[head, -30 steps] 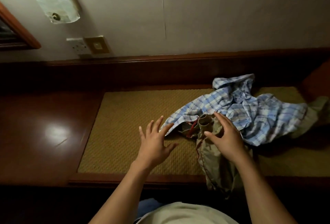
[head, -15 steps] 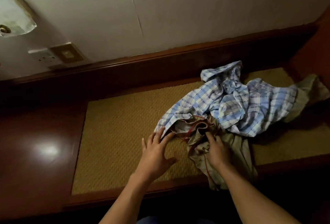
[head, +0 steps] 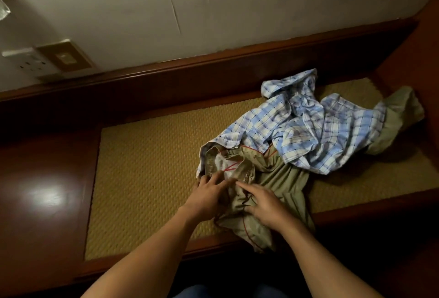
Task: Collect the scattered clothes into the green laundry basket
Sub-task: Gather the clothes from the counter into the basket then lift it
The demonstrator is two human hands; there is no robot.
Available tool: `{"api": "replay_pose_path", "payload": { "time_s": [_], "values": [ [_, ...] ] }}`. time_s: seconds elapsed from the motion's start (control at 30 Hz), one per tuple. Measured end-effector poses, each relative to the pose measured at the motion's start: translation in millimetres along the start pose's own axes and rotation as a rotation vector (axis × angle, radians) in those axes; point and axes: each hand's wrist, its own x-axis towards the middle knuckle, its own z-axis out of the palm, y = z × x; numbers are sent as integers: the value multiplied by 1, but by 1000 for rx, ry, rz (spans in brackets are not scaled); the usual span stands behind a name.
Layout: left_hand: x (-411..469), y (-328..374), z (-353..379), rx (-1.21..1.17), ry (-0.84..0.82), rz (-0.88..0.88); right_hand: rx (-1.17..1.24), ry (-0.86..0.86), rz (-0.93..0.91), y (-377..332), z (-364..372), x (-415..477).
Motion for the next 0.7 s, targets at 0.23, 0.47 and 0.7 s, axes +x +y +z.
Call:
{"api": "replay_pose_path", "payload": {
  "time_s": [0.23,0.47,0.7],
  "values": [
    [2,-6,24,-86,79,-87,-16,595,476,39,-20,-3],
    [-12,-25,35,-744,212,-196,10,484,448,2,13,10],
    [-37,-34,-30,-1271,139,-11,223,350,8,-52,41,5]
  ]
}}
